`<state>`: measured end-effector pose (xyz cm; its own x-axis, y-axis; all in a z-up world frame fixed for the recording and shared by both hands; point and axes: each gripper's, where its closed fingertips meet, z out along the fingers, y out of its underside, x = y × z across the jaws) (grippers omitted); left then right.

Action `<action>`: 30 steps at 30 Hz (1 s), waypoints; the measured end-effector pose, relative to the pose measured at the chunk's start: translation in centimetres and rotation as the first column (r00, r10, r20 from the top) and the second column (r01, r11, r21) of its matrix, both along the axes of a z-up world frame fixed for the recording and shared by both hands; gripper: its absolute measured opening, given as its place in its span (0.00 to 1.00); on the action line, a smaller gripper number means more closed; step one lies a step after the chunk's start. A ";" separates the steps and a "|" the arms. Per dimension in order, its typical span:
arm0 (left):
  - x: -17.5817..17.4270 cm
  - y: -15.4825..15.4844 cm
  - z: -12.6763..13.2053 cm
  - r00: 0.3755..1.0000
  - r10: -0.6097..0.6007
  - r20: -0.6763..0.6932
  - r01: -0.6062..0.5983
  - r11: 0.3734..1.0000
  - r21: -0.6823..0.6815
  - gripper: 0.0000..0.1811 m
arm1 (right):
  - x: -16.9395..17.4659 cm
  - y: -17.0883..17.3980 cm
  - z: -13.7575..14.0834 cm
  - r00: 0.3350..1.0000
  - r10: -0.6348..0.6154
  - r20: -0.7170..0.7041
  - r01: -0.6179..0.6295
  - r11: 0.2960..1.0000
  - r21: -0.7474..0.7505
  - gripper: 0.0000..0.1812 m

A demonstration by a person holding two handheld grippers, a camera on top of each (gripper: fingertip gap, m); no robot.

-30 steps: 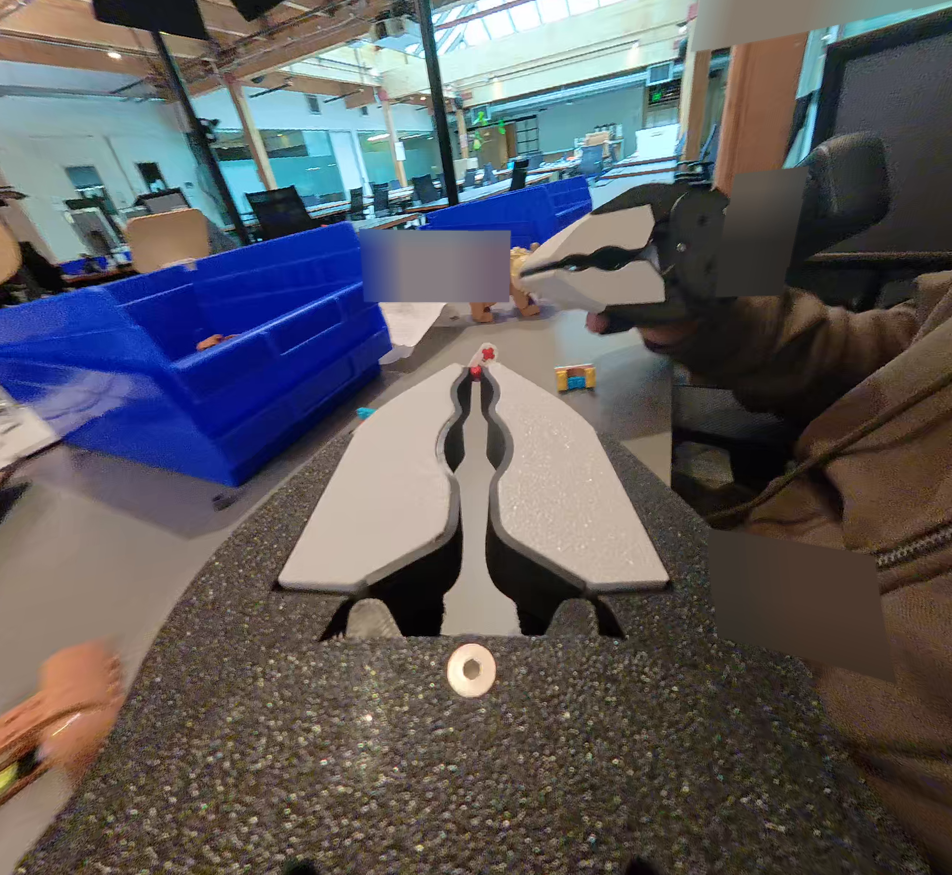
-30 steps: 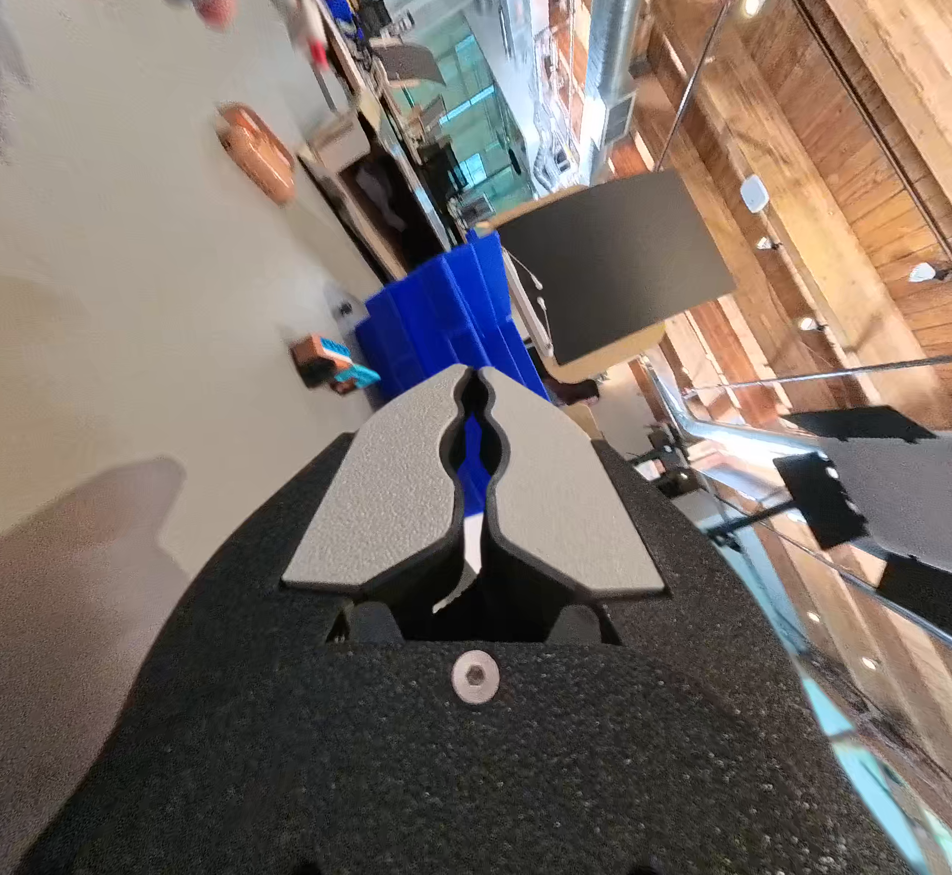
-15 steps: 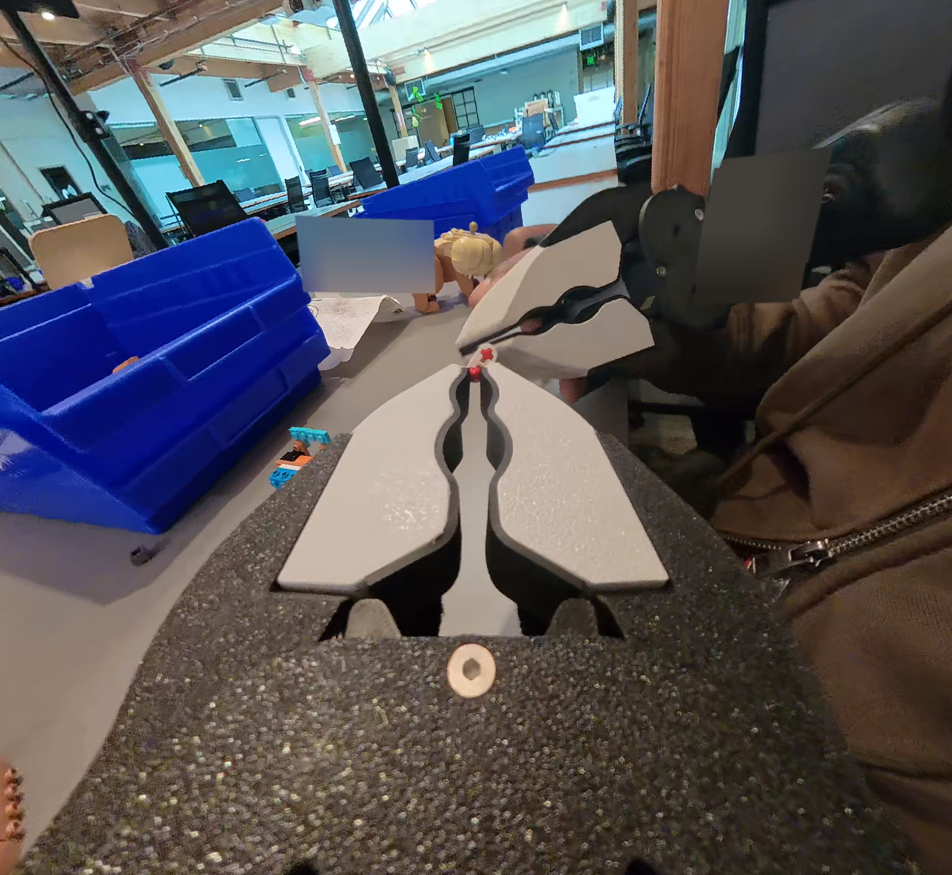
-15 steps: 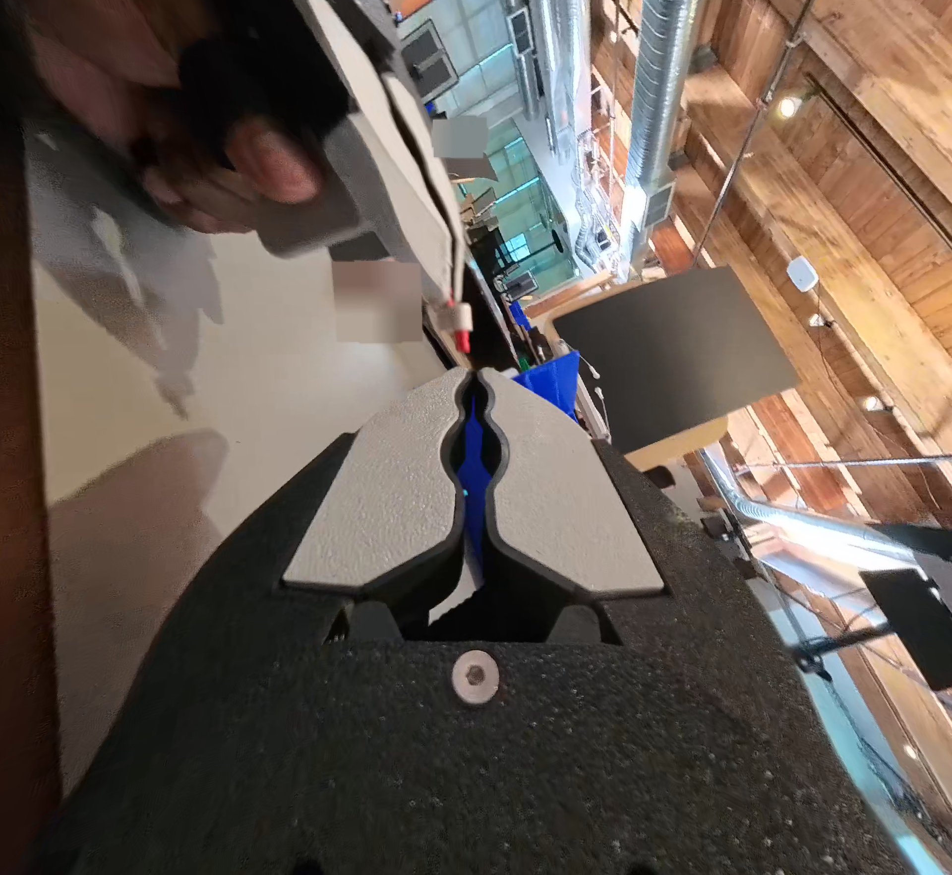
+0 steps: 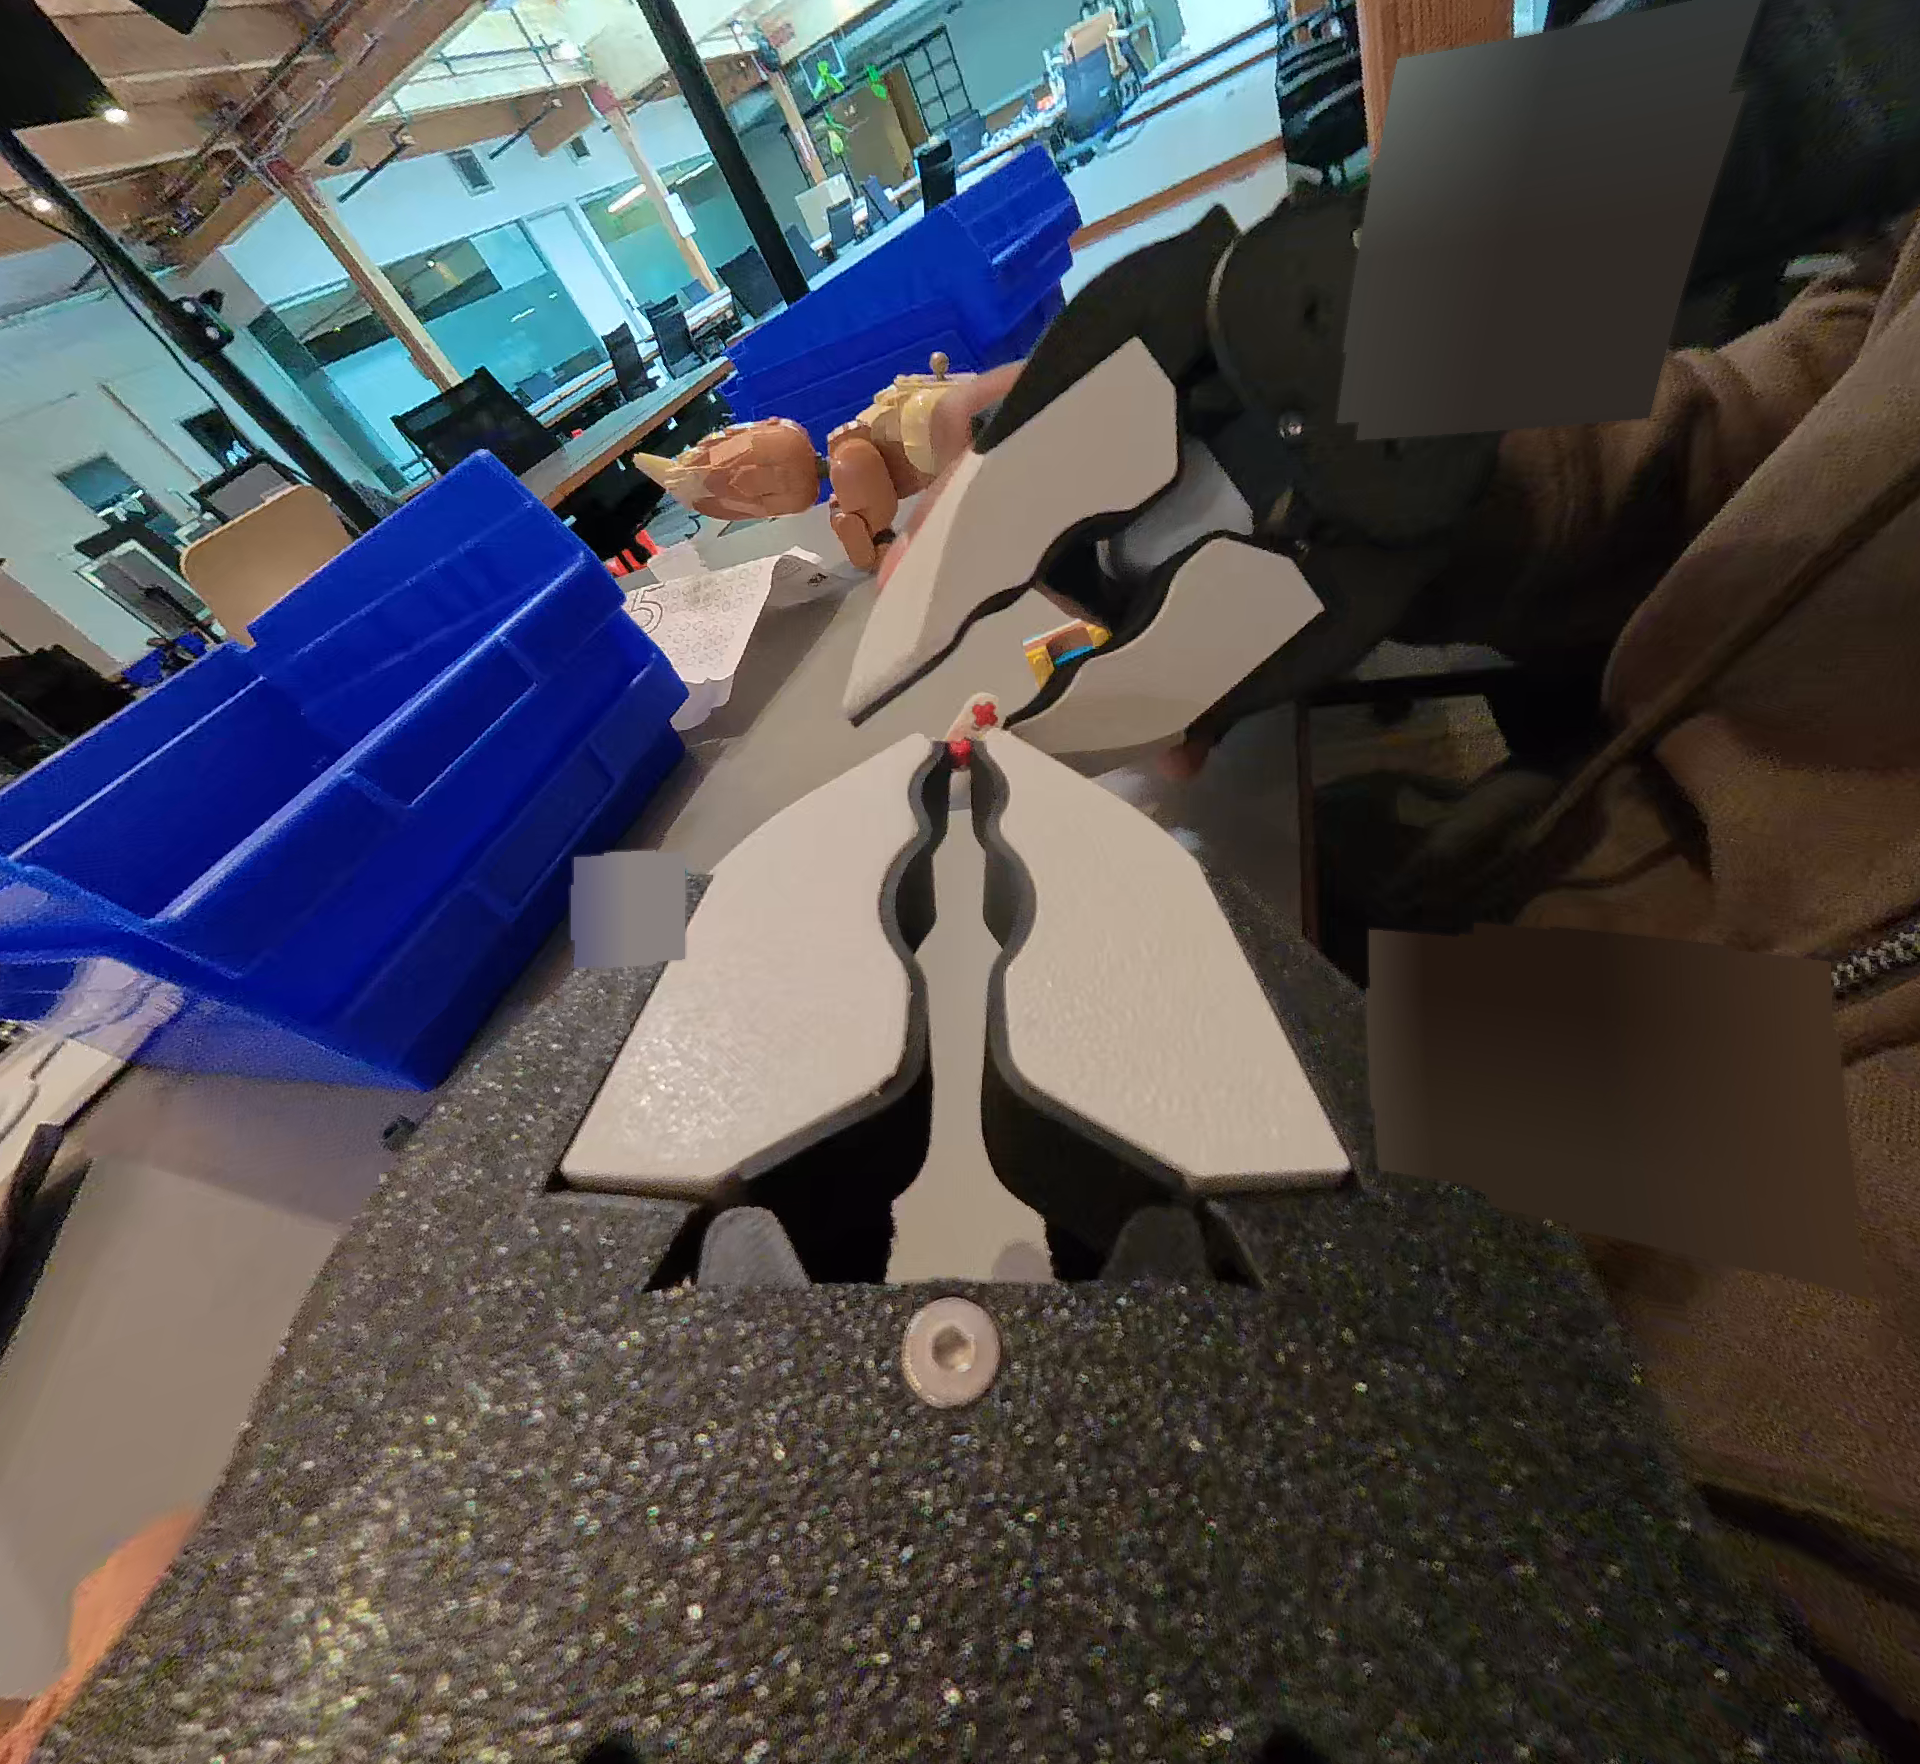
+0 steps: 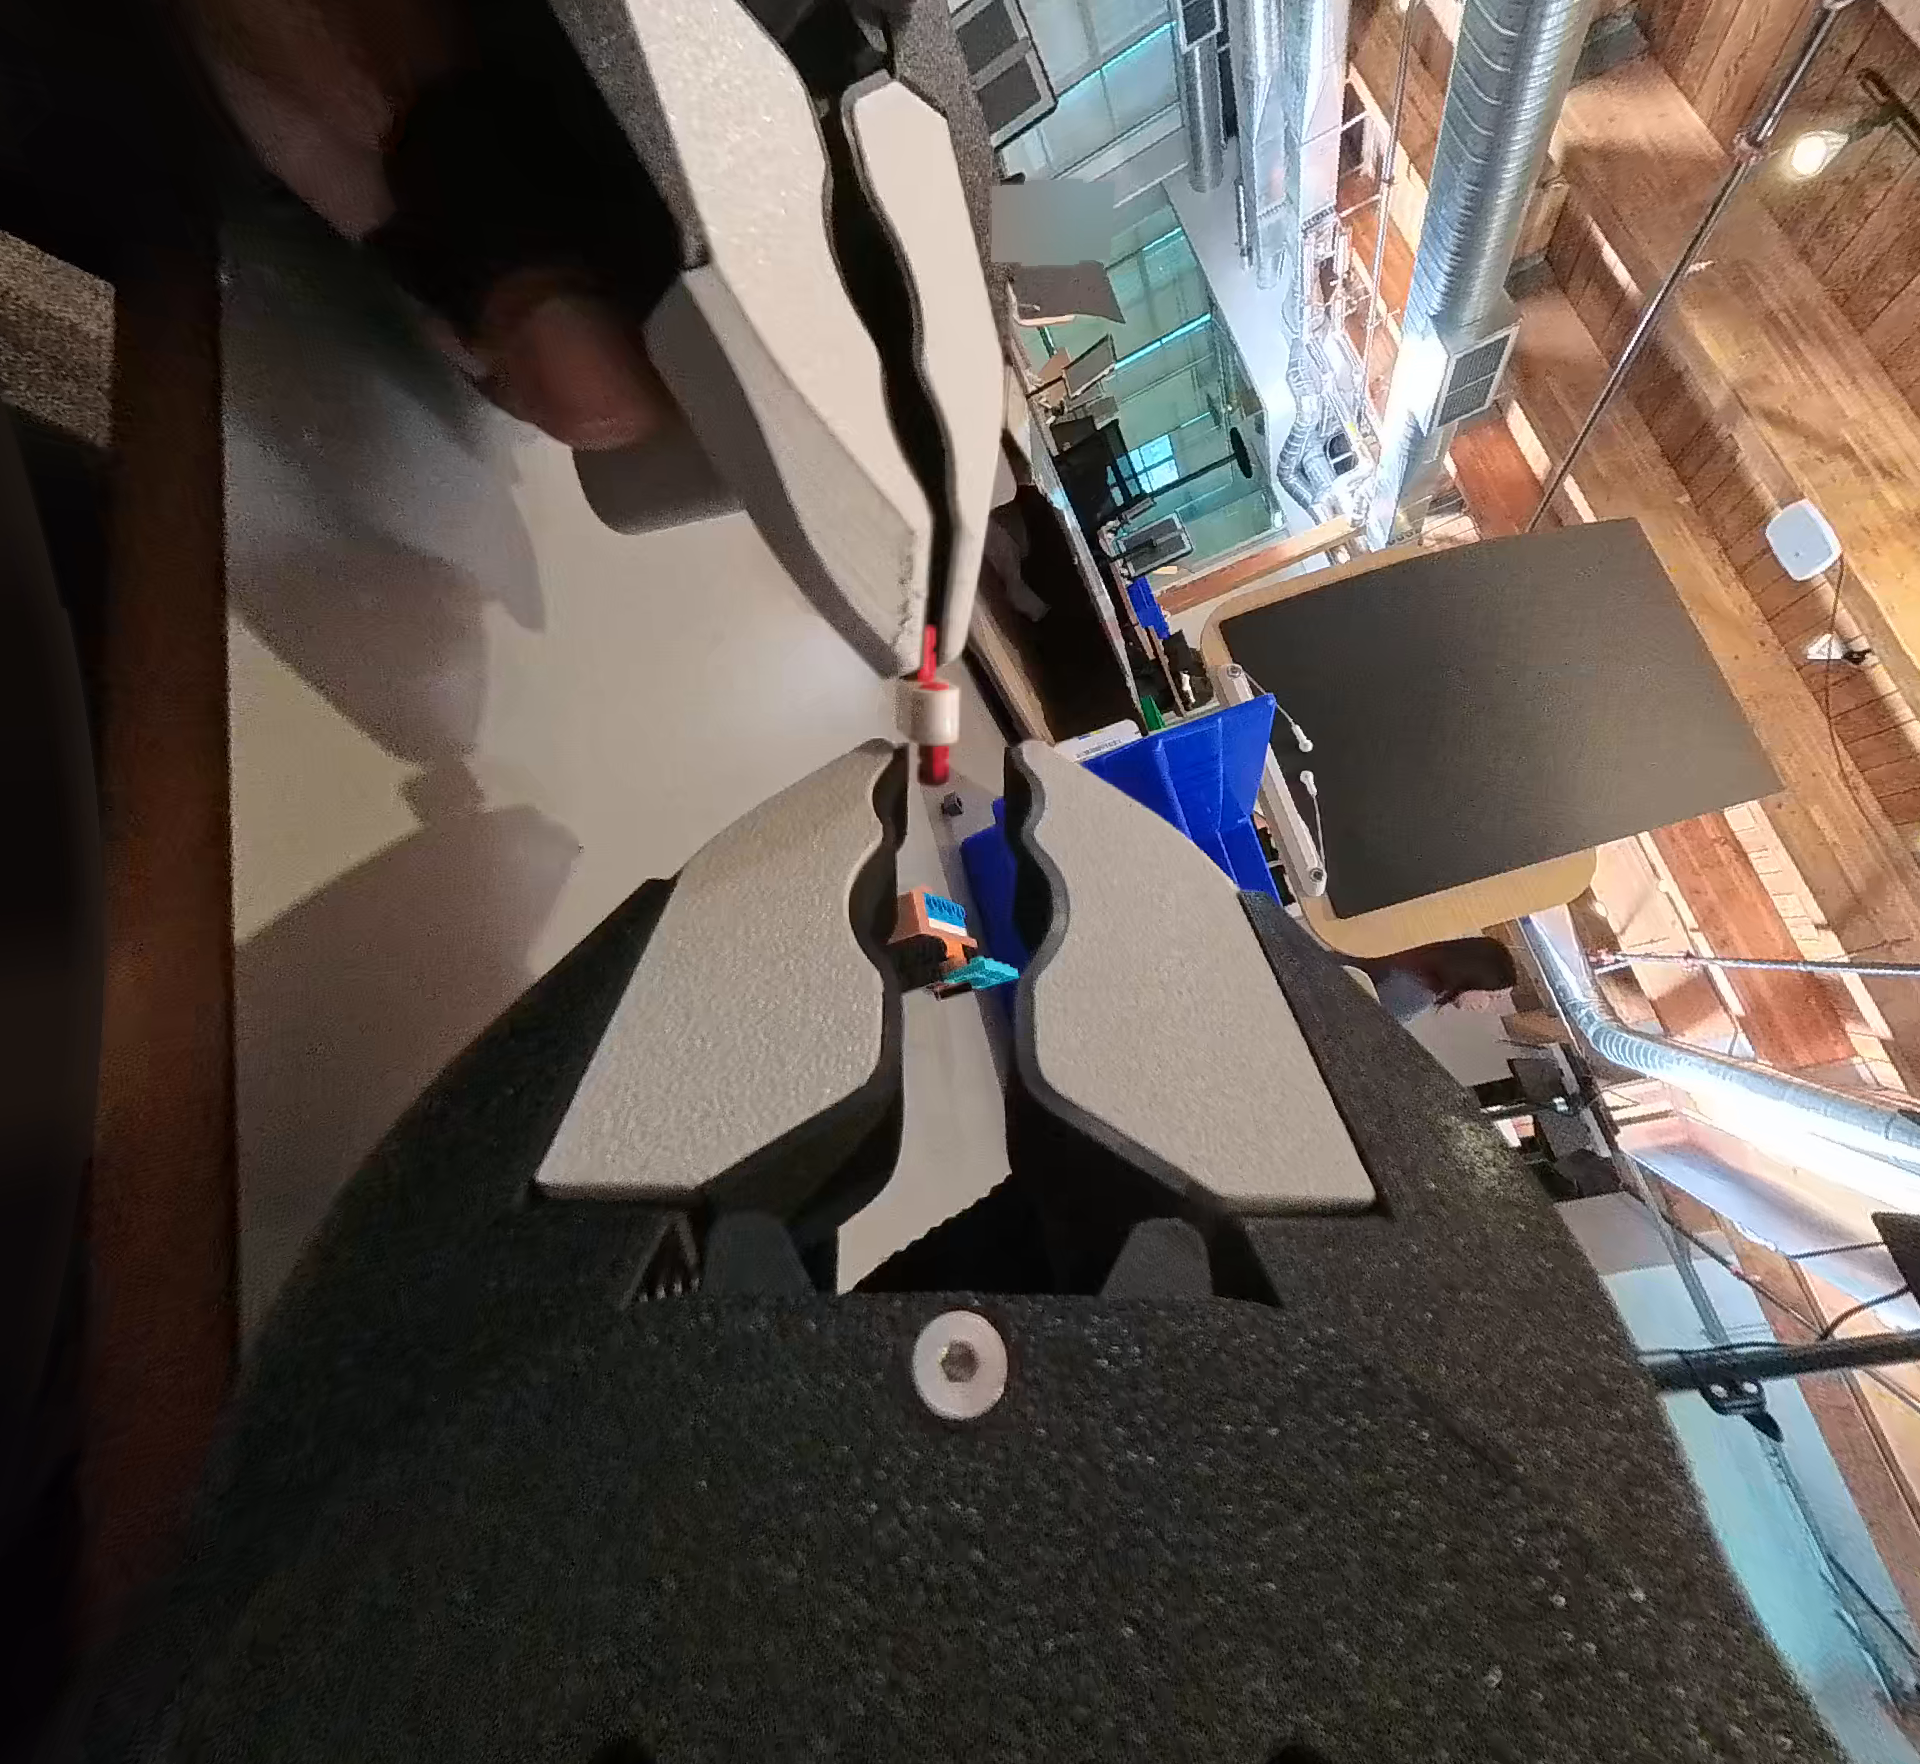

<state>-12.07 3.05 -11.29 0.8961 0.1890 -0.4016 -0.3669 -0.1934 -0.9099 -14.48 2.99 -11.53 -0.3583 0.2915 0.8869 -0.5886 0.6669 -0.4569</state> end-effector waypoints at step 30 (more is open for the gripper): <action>-3.5 -8.3 1.8 0.987 0.160 -0.017 -0.159 0.985 0.061 0.00 | -3.0 9.6 -1.0 0.978 -0.136 0.159 0.141 0.990 -0.024 0.01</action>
